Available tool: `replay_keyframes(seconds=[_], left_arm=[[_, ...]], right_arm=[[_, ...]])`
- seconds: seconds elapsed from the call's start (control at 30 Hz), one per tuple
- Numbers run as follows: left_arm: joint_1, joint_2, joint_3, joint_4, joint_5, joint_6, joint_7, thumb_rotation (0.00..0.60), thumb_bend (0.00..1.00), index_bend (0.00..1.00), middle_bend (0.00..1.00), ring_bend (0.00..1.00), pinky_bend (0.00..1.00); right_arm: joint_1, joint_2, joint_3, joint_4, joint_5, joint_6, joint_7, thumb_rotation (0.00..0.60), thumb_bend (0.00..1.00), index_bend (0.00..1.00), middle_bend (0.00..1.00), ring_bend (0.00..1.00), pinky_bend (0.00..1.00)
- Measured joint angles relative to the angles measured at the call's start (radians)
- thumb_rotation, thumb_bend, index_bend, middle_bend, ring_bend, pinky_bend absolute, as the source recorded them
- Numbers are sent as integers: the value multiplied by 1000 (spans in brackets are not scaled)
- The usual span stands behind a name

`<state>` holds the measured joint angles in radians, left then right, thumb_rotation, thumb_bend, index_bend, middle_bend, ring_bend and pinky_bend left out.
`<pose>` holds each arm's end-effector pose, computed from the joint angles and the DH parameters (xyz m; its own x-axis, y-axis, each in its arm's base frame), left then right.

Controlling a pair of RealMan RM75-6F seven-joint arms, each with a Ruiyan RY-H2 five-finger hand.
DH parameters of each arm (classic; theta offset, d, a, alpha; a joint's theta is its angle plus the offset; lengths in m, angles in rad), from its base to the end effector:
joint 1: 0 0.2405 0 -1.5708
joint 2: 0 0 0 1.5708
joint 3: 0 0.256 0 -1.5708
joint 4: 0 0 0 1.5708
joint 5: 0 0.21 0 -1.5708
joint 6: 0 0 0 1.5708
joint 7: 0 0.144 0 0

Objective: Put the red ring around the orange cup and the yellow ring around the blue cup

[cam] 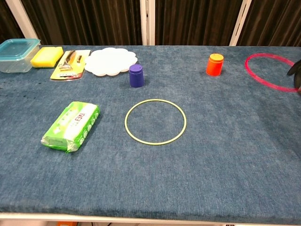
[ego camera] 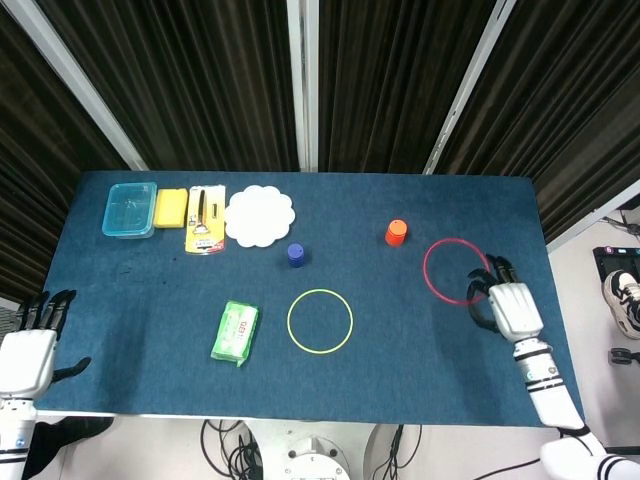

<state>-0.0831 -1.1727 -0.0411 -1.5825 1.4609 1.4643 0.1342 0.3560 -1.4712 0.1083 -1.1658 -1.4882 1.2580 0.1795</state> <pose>-0.3194 0.1786 0.1425 0.4903 0.0382 0.8707 0.8705 0.0273 -0.4913 -0.3058 -0.2850 0.0648 0.3241 -0.0754 0.9430 -0.9350 -0.1772 0.3072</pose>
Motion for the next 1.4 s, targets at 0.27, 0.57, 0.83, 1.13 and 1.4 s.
replay_keyframes(seconds=[0.27, 0.57, 0.83, 1.13, 1.4], left_arm=[[-6, 6, -1, -22, 3, -4, 21, 600, 94, 56, 60, 0, 0], [-3, 10, 1, -42, -15, -8, 43, 600, 93, 56, 60, 0, 0], [3, 13, 3, -45, -23, -4, 43, 600, 93, 56, 60, 0, 0], [1, 8, 3, -27, -19, -5, 23, 600, 94, 56, 60, 0, 0], [10, 6, 8, -25, -8, 11, 15, 600, 94, 56, 60, 0, 0]], right_arm=[[109, 39, 60, -13, 31, -126, -1, 600, 372, 703, 287, 0, 0], [303, -16, 123, 94, 101, -357, -13, 600, 369, 693, 285, 0, 0], [370, -92, 129, 159, 135, -417, -28, 600, 64, 242, 199, 0, 0], [320, -31, 90, 31, 101, -322, -41, 600, 41, 149, 188, 0, 0], [286, 38, -35, -150, -108, -222, -46, 600, 121, 339, 220, 0, 0]])
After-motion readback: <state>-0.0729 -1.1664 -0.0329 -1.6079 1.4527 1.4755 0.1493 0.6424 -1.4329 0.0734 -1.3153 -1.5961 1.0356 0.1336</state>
